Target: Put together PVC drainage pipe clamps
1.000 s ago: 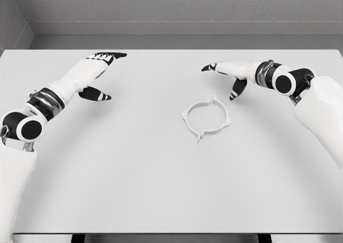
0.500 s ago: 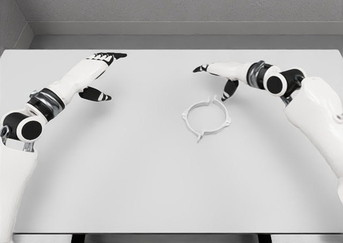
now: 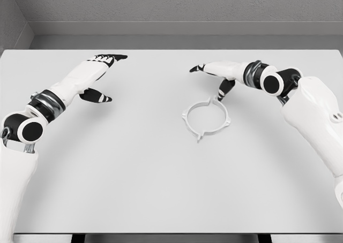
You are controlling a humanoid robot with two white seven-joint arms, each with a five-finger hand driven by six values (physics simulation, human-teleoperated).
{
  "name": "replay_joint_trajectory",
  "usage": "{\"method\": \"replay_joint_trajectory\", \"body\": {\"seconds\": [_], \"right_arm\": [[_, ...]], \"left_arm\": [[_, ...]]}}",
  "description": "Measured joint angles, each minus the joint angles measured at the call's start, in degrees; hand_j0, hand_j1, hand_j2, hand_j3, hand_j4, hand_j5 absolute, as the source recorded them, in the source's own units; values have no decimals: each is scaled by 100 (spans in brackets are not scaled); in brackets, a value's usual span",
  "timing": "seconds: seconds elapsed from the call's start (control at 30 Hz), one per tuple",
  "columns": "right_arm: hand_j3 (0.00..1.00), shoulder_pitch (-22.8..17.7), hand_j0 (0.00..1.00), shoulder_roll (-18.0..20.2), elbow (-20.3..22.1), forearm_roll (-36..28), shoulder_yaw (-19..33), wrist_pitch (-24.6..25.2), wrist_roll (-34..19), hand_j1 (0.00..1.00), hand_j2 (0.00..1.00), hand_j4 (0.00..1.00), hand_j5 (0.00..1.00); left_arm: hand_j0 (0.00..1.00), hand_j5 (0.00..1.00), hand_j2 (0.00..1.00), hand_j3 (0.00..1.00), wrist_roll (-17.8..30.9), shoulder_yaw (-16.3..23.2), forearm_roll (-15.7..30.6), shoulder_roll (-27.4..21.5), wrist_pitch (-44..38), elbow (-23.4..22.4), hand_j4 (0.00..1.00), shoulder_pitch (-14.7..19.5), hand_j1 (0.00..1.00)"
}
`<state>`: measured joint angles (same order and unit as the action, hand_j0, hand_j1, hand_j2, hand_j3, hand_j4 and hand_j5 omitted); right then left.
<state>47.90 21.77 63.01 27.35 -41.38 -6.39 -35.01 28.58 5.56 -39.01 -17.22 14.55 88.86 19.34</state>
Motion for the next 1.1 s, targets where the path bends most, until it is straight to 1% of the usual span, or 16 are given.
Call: {"method": "replay_joint_trajectory", "body": {"seconds": [0.5, 0.9, 1.1], "right_arm": [[100, 53, 100, 40, -9, 140, -6, -4, -1, 100, 100, 100, 100], [100, 18, 100, 35, -40, 183, -49, 0, -1, 100, 100, 100, 100], [100, 26, 100, 32, -103, 184, -54, -3, -1, 100, 100, 100, 100]], "left_arm": [[100, 100, 100, 100, 0, 0, -2, 14, 0, 10, 100, -35, 100], [100, 100, 100, 100, -1, 0, 1, 19, 0, 16, 100, -35, 100], [100, 100, 100, 100, 1, 0, 1, 19, 7, 16, 100, -44, 100]]}}
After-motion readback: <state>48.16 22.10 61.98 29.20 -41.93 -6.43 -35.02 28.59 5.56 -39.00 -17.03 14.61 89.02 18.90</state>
